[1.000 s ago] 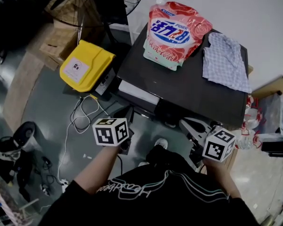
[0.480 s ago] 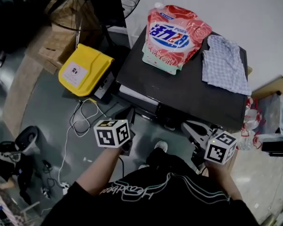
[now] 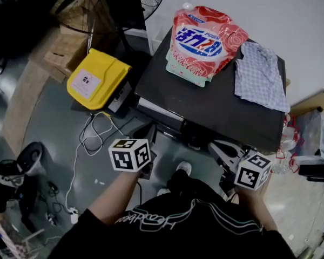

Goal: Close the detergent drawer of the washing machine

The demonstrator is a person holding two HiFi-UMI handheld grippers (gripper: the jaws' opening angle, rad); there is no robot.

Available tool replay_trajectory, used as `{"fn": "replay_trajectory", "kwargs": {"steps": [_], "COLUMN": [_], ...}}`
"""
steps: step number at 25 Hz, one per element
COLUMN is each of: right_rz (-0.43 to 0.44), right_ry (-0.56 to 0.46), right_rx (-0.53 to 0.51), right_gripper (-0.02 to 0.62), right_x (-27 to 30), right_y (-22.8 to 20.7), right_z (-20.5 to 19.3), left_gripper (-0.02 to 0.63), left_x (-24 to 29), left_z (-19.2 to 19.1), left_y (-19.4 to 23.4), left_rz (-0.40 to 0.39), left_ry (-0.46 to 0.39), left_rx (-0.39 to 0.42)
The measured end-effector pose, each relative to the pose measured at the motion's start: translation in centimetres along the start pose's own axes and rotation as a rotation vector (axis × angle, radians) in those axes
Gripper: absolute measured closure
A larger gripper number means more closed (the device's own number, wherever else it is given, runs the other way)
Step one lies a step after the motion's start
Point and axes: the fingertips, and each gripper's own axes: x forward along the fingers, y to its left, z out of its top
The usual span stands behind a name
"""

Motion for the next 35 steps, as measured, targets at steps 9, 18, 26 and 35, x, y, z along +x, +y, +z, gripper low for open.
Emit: {"fn": "replay_trajectory", "kwargs": {"steps": [9,18,26,35], "right_rz": [0.0,-0.021,-0.024,0.009], "right_ry": [0.0,-0.027,-0.026,-0.036], "right_rx": [0.0,-0.001,-0.013,-0.04], "right_gripper": [0.568,0.568,0.568,0.568], "right_x": [-0.1,0.0,-0.4,-0.6], "right_y": [-0.3,-1.5,-1.9,-0.3], "right_z": [1.0,1.8,2.6,3.1], "left_gripper": [0.583,0.583,0.583,0.583], "left_x": [2.4,3.0,4.4,4.1], "left_z": [1.7,1.9,2.8,2.5], "left_y": [-0.2,-0.1,-0.2,-0.7], "left_rz": [0.013,-0.005,0.031,-0.037], "left_ry": [0.018,0.008,0.005,0.03], "left_rx": [-0.012,-0.009,0.023,-0.018]}}
